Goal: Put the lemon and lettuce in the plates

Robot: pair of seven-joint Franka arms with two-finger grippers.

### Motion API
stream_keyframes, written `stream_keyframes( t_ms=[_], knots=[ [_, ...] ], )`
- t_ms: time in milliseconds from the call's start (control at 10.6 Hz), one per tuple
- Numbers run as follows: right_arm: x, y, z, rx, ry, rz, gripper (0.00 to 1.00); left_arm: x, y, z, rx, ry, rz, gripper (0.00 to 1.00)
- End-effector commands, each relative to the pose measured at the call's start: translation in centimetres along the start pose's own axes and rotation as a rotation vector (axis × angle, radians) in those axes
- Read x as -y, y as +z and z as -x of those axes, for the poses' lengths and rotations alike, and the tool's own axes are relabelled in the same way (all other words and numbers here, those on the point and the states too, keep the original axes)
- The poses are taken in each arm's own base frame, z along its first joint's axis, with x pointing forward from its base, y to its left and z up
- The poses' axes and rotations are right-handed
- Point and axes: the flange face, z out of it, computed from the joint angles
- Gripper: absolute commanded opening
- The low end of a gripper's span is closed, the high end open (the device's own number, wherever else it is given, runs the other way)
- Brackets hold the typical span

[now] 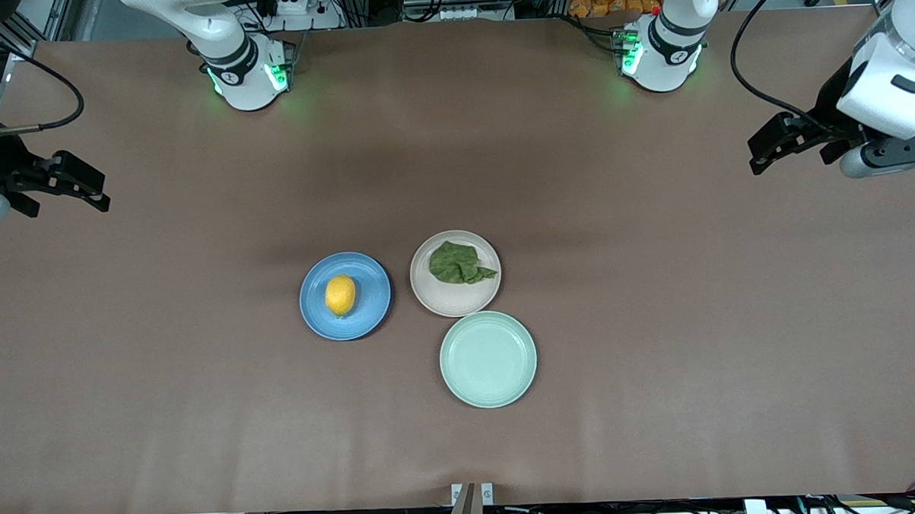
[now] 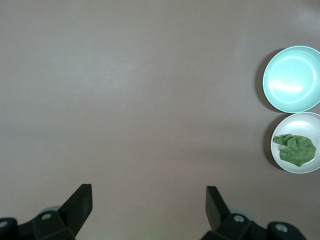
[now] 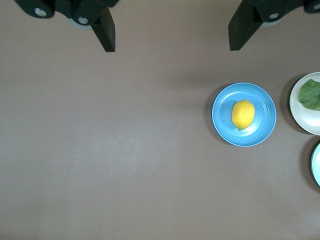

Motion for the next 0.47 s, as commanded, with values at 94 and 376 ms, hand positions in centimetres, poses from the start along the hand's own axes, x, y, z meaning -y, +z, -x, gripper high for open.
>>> stream_keyframes(
  t_ms=[94,376],
  knots=[
    [-0.4,-0.2,0.3,-0.005,-0.006,0.004,1.0,1.1,-0.2,0.7,0.008,0.063,-0.021,1.0],
    [-0.4,-0.1,0.3,-0.004,-0.006,0.001,1.0,2.0,-0.1,0.5,0.013,0.1,-0.021,1.0]
  ],
)
